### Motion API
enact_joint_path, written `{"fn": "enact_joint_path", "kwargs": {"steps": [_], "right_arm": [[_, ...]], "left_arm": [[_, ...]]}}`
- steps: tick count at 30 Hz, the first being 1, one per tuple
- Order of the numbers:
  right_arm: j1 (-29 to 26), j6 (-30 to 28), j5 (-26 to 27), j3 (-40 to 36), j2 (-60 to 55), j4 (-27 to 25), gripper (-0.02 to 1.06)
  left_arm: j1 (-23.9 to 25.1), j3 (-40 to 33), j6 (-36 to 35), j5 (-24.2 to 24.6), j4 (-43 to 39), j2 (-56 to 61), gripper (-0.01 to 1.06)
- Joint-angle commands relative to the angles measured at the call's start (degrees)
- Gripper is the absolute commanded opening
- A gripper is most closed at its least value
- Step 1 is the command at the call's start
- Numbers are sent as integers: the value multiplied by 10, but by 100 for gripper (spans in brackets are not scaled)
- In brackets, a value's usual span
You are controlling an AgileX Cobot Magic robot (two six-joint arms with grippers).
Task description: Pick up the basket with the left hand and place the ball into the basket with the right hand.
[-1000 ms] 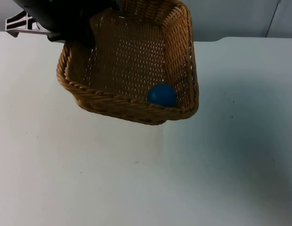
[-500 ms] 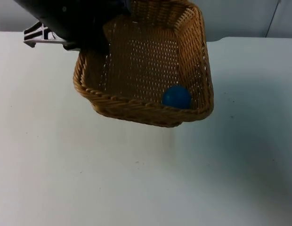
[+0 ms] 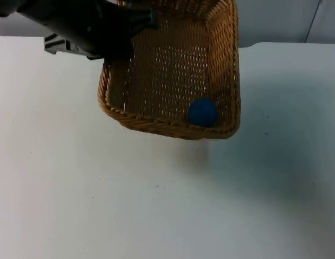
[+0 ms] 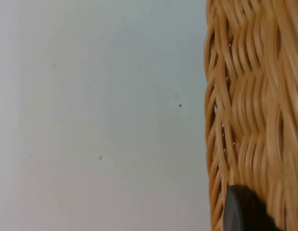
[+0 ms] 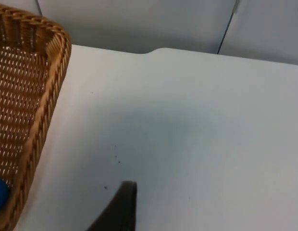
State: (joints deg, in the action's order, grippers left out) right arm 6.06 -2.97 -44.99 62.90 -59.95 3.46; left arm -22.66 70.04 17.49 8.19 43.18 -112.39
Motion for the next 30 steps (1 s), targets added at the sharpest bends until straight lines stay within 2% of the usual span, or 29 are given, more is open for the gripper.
{"fn": "enact_joint_path", "kwargs": {"steps": [1,5,9,11,30], "right_arm": [[-3,9,6,-1,-5,13,101],[-3,15,7,-1,-14,24,101],[-3,15,8,0,-30,23,101],[-3,15,8,0,-34,23,101],[-3,15,6,0,-36,23,101]], "left_arm": [[-3,-20,-48,-25,14,-5,0],[-4,-73,-50,-47,14,1,0],[-19,-143,-44,-118,5,28,0],[-26,-152,-44,-126,0,33,0],[-44,-155,-59,-134,-17,-7,0]]}}
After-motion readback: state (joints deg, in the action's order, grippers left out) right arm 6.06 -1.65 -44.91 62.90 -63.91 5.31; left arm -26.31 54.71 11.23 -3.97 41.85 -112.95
